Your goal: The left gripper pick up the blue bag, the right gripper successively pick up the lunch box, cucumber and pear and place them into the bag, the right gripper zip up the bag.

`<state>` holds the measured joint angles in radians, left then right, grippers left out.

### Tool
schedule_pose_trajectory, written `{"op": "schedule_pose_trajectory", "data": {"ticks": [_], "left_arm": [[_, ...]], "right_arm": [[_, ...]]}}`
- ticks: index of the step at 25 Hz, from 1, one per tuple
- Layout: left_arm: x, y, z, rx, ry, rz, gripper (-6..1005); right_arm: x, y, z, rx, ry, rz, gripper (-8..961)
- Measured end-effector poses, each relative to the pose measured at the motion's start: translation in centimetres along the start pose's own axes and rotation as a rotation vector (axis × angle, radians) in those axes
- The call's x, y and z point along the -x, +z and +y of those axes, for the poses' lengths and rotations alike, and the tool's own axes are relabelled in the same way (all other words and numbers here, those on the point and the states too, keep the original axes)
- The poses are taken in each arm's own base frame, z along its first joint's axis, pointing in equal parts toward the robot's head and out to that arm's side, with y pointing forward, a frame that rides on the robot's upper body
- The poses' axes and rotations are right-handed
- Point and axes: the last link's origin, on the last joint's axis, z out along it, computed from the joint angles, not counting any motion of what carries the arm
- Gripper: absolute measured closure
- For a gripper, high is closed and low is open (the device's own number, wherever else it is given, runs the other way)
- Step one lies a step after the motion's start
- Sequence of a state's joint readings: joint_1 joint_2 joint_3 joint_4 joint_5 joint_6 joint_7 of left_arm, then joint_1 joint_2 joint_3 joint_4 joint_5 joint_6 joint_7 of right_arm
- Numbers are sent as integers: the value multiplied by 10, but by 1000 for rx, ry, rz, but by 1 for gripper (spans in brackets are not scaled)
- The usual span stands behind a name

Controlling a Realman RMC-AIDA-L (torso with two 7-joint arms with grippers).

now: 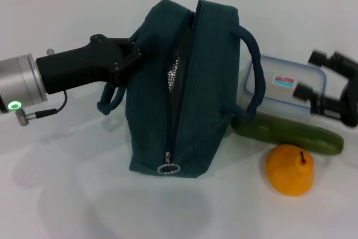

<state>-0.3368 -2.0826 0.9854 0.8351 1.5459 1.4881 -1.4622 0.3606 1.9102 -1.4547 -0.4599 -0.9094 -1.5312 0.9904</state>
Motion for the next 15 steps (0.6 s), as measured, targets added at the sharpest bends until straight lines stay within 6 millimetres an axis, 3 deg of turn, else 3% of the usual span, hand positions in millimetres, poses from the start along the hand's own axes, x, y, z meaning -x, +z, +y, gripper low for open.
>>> {"op": "schedule_pose_trajectory", "data": {"ticks": [7, 15], "left_arm": [[4, 9, -2, 28, 22, -18, 962], [10, 11, 0, 25, 70, -12, 962]], "right_arm": [[-25, -10, 20, 52, 100, 64, 185], [-48, -25, 30, 25, 191, 139, 190]]}}
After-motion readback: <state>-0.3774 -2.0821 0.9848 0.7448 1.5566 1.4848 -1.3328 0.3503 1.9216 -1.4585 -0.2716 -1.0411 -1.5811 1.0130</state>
